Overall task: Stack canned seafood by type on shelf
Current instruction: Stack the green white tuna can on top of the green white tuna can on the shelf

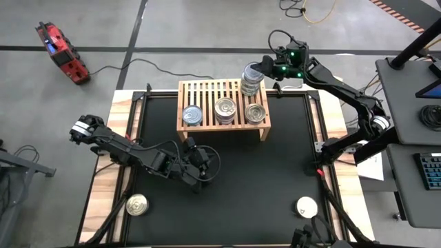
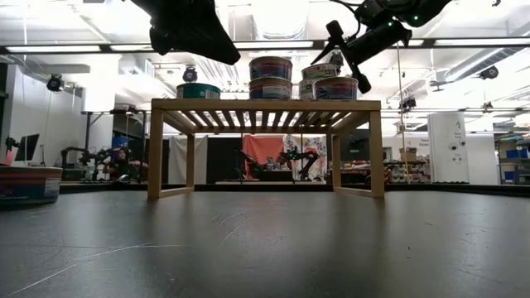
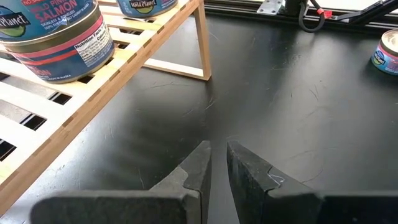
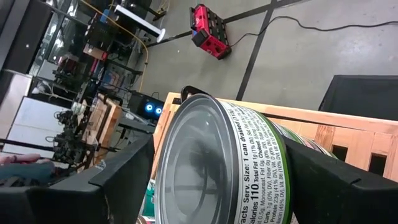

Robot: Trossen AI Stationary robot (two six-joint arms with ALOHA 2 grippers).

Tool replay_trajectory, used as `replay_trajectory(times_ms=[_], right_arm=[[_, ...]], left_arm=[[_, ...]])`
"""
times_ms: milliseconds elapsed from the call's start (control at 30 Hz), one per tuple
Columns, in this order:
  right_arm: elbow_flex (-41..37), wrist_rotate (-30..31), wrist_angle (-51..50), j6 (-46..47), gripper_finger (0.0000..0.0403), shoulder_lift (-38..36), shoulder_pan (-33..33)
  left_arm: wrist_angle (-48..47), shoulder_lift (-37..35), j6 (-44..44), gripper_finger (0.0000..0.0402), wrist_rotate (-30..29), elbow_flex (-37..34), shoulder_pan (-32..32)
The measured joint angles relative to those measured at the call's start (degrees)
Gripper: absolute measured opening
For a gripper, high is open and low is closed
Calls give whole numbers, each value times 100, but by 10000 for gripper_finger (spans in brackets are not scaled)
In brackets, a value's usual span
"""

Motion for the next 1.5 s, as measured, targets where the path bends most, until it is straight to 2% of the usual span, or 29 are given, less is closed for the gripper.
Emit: replay_trajectory(times_ms=[400, 700, 933, 1267, 1500], right_arm=[[-1, 35, -7, -9, 306, -2, 76], [-4, 73, 15, -396, 315, -2, 92], [-7, 151, 15, -561, 307, -2, 149], [-11, 337, 158, 3, 320, -2, 164], [-11, 376, 202, 133, 309, -1, 177]], left_arm=[[-30, 1, -1, 36, 0, -2, 31], [-32, 1, -1, 36, 0, -1, 46], [-32, 1, -3, 36, 0, 0, 50], [-32, 1, -27, 36, 0, 0, 76], [-32, 1, -27, 36, 0, -1, 96]])
